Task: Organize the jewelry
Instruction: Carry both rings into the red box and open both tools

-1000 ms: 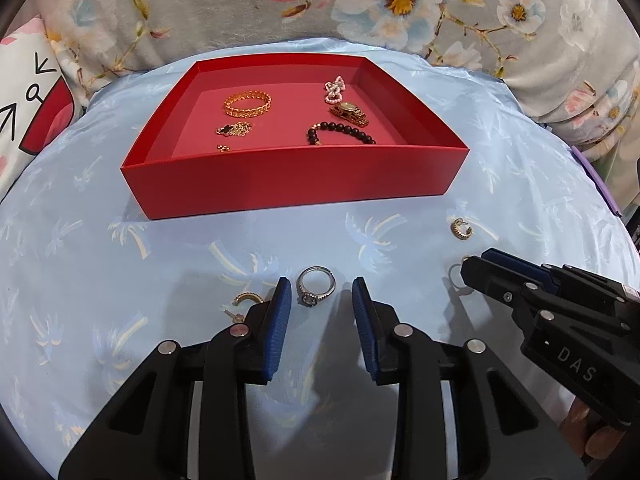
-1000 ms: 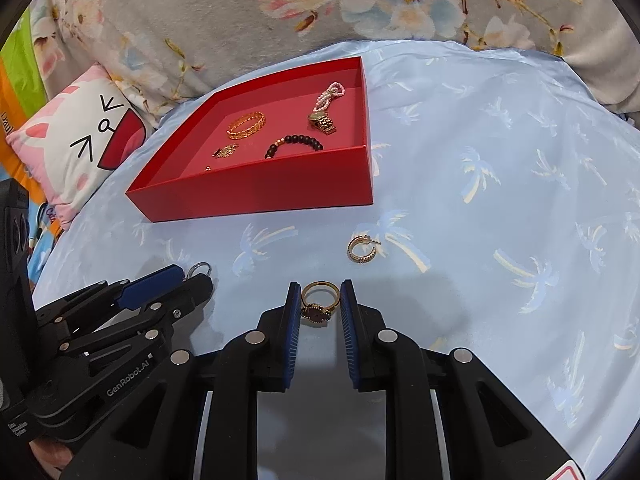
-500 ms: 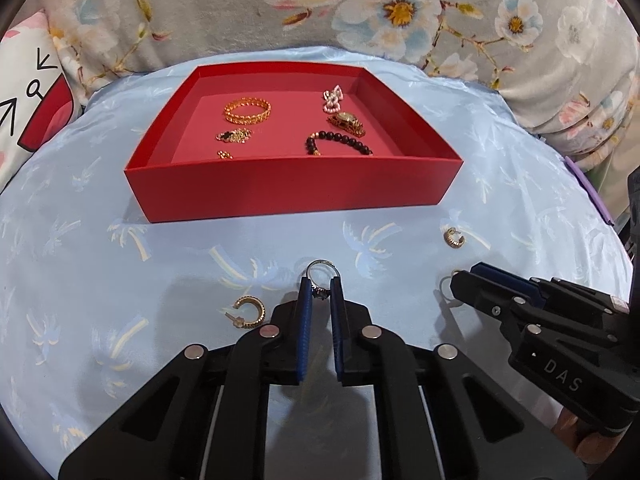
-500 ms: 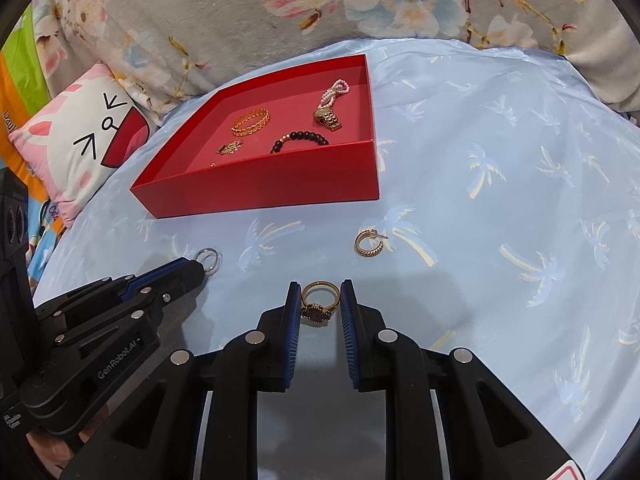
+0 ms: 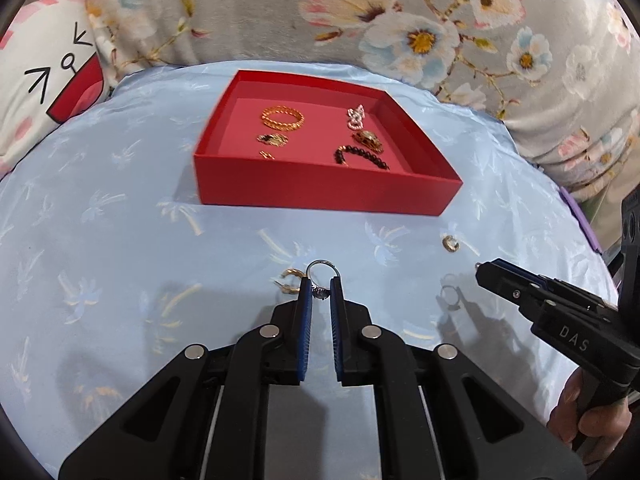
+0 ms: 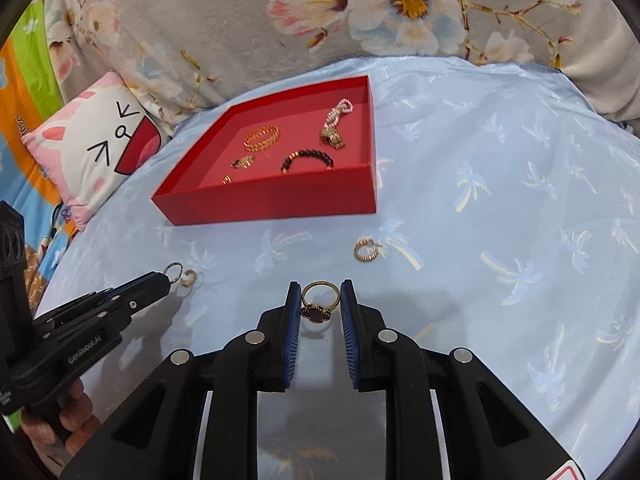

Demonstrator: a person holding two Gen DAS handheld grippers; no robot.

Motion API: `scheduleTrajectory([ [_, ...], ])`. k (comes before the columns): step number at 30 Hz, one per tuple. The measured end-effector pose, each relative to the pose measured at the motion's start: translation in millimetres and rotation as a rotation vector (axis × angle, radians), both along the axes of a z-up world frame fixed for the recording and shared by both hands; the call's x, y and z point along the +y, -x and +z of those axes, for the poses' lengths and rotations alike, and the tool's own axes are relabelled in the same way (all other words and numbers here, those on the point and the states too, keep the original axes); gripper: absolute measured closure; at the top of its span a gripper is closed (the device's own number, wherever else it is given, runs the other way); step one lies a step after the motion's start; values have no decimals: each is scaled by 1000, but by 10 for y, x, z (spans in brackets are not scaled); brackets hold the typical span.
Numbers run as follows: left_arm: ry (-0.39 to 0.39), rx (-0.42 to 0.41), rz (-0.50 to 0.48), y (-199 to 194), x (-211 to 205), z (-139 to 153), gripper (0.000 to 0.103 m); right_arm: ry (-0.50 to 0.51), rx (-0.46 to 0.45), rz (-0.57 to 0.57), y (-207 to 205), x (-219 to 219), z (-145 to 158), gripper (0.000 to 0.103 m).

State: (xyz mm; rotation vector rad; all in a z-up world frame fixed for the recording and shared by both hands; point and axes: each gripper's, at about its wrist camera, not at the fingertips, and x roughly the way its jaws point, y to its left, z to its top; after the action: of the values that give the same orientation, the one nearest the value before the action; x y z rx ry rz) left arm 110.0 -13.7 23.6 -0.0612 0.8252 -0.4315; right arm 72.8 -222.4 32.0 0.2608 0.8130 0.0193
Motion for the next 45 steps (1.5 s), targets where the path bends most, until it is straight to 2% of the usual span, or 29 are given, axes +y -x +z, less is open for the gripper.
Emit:
scheduleTrajectory([
  [6, 21, -58, 8, -242, 89, 380, 95, 5, -66, 39, -221, -20, 351, 85],
  [9, 33, -82, -5, -537, 28, 591, 95, 14, -94, 61, -489, -5, 521, 85],
  [14, 15, -78, -3, -1107, -134, 707, 95, 17, -106, 87, -1096, 49, 673, 85],
  [18, 33, -38, 1, -1546, -176, 655, 95, 19, -83, 105, -1538, 130, 671, 85],
  [23, 23, 50, 22, -2028, -208, 441, 95, -10, -2, 111, -2076, 167, 472, 85],
  [27, 3, 87, 35, -2235, -220, 304, 95, -29, 65, 103, -2334, 163, 270, 84],
  [36, -50, 156, 73, -2450, -214, 55, 94, 13, 166, 106, -2545, 257, -14, 84],
  [39, -39, 164, 87, -2476, -177, 27, 94, 16, 185, 103, -2575, 266, -59, 84],
  [43, -23, 158, 95, -2488, -132, 31, 93, -8, 175, 92, -2569, 223, -65, 83],
  [45, -17, 149, 104, -2470, -104, 57, 87, -11, 164, 88, -2547, 198, -35, 83],
])
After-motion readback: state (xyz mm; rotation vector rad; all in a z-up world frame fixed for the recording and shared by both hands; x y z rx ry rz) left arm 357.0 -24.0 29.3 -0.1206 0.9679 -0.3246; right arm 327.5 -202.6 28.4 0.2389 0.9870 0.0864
